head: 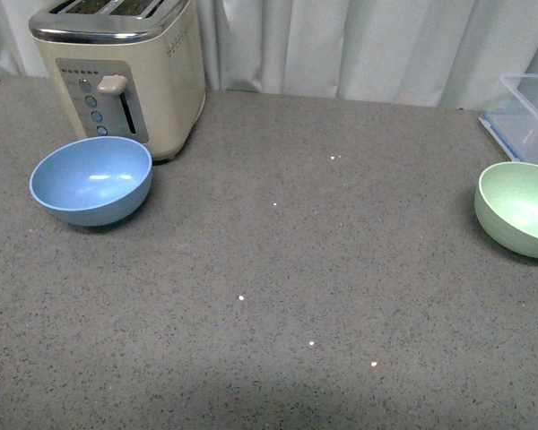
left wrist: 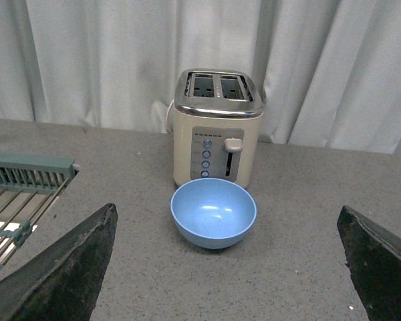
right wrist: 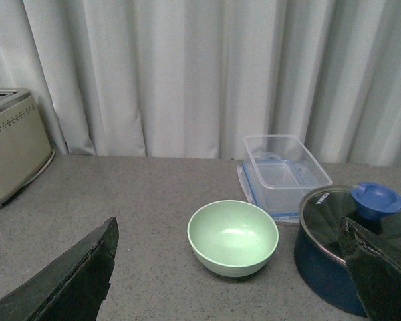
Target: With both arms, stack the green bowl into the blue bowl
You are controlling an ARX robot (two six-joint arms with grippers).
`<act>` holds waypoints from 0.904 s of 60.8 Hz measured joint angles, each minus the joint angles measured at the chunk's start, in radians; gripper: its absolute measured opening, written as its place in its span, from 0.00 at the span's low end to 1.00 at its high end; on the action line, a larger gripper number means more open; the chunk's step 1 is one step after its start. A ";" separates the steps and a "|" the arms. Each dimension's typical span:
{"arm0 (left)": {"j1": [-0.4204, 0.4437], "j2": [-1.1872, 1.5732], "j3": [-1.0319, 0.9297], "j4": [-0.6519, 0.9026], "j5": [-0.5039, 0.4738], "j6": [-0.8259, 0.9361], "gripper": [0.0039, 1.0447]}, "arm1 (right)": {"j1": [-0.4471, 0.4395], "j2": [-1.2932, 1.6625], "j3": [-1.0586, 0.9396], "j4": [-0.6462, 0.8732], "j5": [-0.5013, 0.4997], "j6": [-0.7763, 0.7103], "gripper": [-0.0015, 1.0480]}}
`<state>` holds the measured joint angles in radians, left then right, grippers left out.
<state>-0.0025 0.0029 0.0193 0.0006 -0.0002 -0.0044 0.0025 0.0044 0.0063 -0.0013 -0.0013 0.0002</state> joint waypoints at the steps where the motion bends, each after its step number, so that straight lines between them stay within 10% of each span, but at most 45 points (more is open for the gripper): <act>1: 0.000 0.000 0.000 0.000 0.000 0.000 0.94 | 0.000 0.000 0.000 0.000 0.000 0.000 0.91; 55: 0.000 0.000 0.000 0.000 0.000 0.000 0.94 | 0.000 0.000 0.000 0.000 0.000 0.000 0.91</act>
<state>-0.0025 0.0032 0.0193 0.0006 0.0002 -0.0044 0.0025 0.0044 0.0063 -0.0013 -0.0013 0.0002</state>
